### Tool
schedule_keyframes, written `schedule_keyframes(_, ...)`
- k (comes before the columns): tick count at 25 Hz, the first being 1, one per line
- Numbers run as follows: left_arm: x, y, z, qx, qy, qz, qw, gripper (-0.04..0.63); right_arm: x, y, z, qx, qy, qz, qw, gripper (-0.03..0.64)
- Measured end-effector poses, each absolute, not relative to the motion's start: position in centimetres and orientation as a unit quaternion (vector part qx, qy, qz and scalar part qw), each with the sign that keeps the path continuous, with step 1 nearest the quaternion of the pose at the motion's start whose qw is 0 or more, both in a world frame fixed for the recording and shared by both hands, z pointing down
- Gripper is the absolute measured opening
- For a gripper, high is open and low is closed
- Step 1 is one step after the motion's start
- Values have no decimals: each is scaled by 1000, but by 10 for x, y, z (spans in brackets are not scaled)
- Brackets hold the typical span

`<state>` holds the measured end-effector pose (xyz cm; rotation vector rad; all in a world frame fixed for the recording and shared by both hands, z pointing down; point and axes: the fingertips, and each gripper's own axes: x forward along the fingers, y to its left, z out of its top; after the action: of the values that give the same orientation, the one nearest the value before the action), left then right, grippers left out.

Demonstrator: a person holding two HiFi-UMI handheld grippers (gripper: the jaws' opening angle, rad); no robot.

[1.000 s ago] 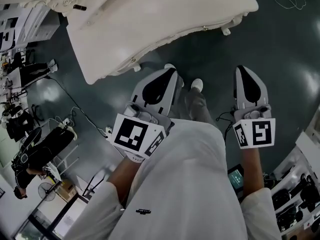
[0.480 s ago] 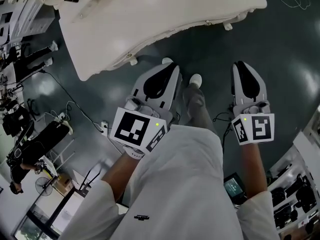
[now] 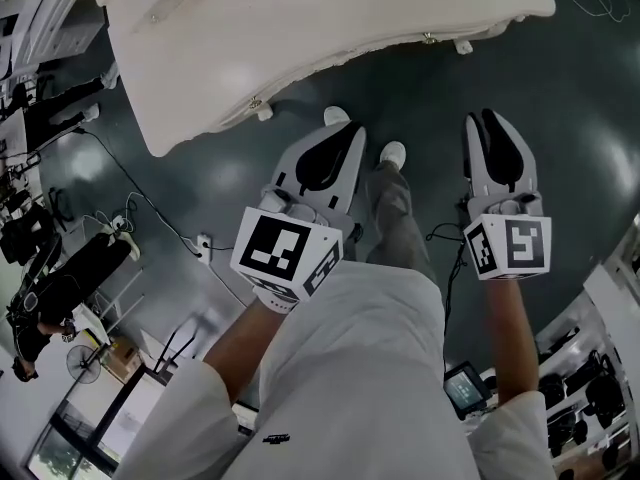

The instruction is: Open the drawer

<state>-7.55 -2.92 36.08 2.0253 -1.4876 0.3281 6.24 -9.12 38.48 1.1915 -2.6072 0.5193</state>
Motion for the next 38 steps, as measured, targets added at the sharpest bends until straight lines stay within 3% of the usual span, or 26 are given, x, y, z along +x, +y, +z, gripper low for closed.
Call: schedule_keyframes(38,-96,-54,461,744,-553,141,347,9,33,-148,512,448,-852,217,164,152)
